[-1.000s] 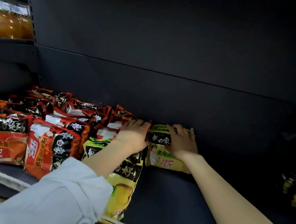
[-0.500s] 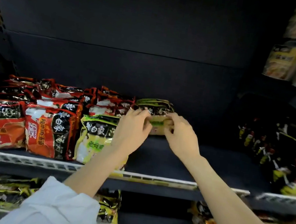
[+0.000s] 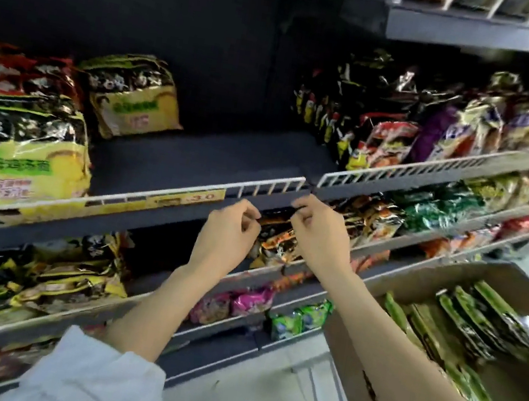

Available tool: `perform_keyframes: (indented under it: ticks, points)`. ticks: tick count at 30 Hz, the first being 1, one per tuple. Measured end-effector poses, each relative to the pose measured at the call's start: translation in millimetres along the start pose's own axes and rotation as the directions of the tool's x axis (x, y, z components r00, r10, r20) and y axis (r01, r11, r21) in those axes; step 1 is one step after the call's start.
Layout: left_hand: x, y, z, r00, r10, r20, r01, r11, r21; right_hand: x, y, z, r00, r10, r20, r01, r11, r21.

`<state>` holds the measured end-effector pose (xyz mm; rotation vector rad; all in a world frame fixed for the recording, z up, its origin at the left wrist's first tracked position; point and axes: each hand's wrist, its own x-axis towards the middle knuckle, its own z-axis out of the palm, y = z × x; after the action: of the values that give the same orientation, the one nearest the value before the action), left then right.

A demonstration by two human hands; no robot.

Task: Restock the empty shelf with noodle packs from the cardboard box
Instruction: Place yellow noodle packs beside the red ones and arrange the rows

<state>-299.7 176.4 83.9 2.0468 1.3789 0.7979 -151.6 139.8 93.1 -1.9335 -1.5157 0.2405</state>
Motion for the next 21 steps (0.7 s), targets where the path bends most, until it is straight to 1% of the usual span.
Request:
perform_keyframes:
  ticks: [2, 5, 8, 10, 12, 15, 17, 19, 21]
  points:
    - [-3, 9, 30, 0.996, -0.026, 0.09, 0.027, 1.0, -0.007, -9, 34, -5, 0.997, 0.074, 0.038, -0.073, 0.997, -0.035]
    - [-3, 25, 75, 0.977, -0.031, 0.21, 0.037, 0.999, -0.027, -20, 87, -17, 0.981, 0.181, 0.077, -0.174, 0.981, -0.092]
    - [1, 46, 124, 0.958, -0.03, 0.286, 0.038, 0.999, -0.023, -25, 143, -31, 0.953, 0.286, 0.1, -0.272, 0.954, -0.127]
    - [4, 64, 159, 0.944, -0.024, 0.329, 0.037, 0.999, -0.033, -25, 186, -37, 0.932, 0.336, 0.133, -0.311, 0.934, -0.176]
    - [5, 82, 197, 0.92, -0.046, 0.39, 0.062, 0.998, -0.03, -22, 228, -38, 0.913, 0.363, 0.188, -0.314, 0.917, -0.246]
    - [8, 105, 256, 0.852, -0.124, 0.509, 0.111, 0.992, 0.057, -19, 287, -35, 0.874, 0.415, 0.253, -0.324, 0.886, -0.333]
    - [9, 113, 293, 0.787, -0.221, 0.576, 0.171, 0.975, 0.14, -16, 315, -32, 0.814, 0.468, 0.345, -0.331, 0.86, -0.388]
    - [9, 114, 325, 0.697, -0.392, 0.6, 0.321, 0.919, 0.227, -16, 334, -31, 0.739, 0.493, 0.46, -0.307, 0.853, -0.421]
    - [6, 105, 349, 0.614, -0.566, 0.55, 0.517, 0.815, 0.261, -21, 346, -29, 0.692, 0.483, 0.537, -0.262, 0.86, -0.437]
